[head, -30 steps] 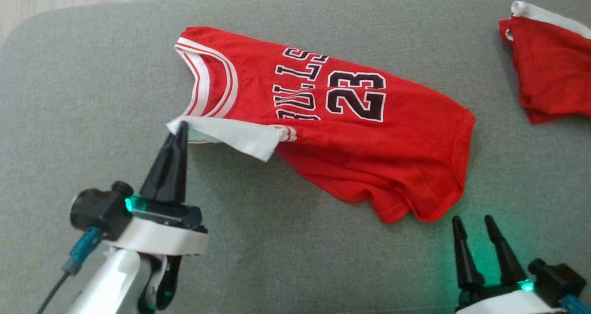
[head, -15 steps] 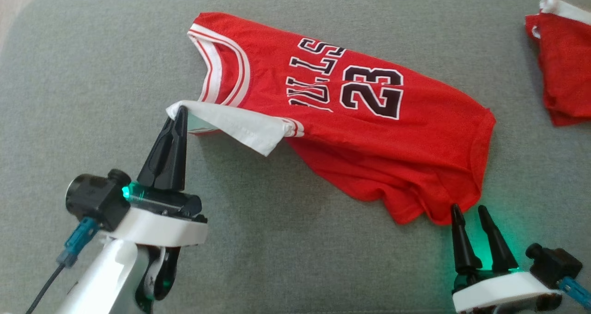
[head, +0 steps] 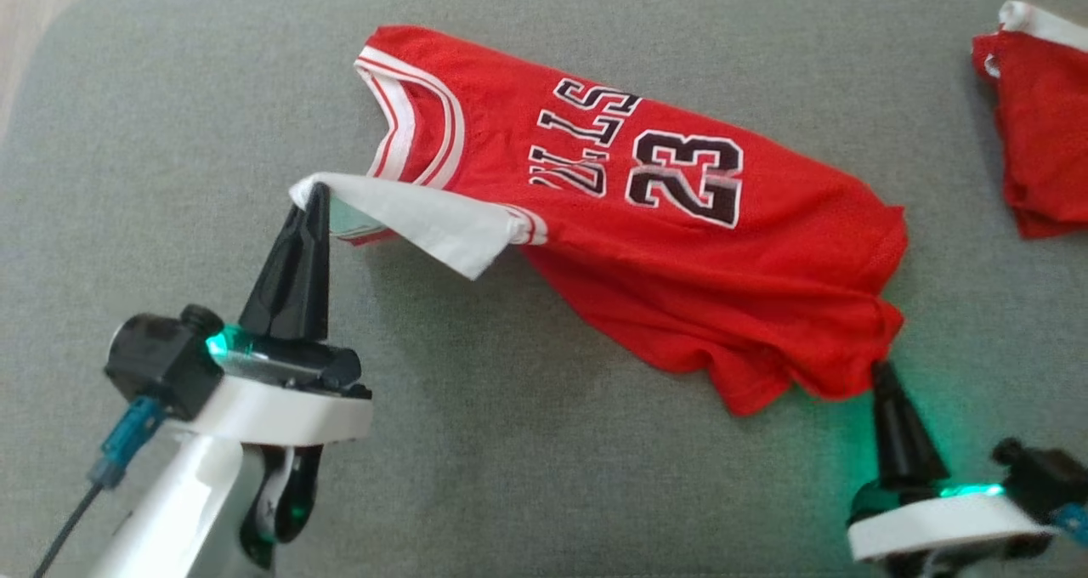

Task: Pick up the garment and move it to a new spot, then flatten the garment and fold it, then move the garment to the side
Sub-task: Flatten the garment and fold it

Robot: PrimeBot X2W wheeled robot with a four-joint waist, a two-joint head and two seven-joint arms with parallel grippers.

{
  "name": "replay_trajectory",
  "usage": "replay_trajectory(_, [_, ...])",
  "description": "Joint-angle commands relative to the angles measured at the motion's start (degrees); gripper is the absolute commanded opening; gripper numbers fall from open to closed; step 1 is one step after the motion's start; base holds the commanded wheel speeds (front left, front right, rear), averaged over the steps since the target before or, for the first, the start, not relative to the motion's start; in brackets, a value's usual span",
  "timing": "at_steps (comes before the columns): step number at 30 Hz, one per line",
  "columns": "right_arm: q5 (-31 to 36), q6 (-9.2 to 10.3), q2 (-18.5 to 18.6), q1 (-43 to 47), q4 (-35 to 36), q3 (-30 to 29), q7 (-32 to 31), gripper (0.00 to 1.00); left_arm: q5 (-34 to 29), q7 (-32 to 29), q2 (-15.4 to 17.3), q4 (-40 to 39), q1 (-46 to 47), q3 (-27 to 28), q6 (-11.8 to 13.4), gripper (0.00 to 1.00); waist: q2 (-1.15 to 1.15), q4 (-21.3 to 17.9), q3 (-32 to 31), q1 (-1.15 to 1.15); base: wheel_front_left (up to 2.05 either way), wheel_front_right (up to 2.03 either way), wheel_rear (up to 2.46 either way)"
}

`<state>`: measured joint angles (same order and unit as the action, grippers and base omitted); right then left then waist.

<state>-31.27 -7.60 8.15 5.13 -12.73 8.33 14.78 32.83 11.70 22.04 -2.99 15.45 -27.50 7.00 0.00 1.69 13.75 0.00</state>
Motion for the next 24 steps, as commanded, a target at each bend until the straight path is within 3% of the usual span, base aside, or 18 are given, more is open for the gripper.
replay_trajectory(1, [-0.1,0.11,1.5,-1.3,3.2,-0.2,0.2,0.0,0.1,0.7,2.1,-2.2,3.8,3.3,-0.4,0.0,0.0,-0.2,-0.7,0.0,0.0,0.0,0.0])
replay_trajectory(10, [-0.2,0.11,3.4,-4.0,17.3,-9.5,0.2,0.0,2.0,1.4,4.7,-7.9,11.6,7.1,-4.9,0.0,0.0,-0.8,-4.9,0.0,0.0,0.0,0.0])
replay_trajectory(18, [-1.5,0.11,10.8,-10.5,27.3,-14.3,0.2,0.0,5.2,-2.0,5.8,-13.2,24.3,8.4,-9.5,0.0,0.0,-0.7,-8.4,0.0,0.0,0.0,0.0])
replay_trajectory(24, [-2.5,0.11,16.3,-17.1,28.1,-15.4,0.2,0.0,7.0,-4.8,5.4,-12.8,32.7,8.5,-10.9,0.0,0.0,-0.5,-8.7,0.0,0.0,0.0,0.0])
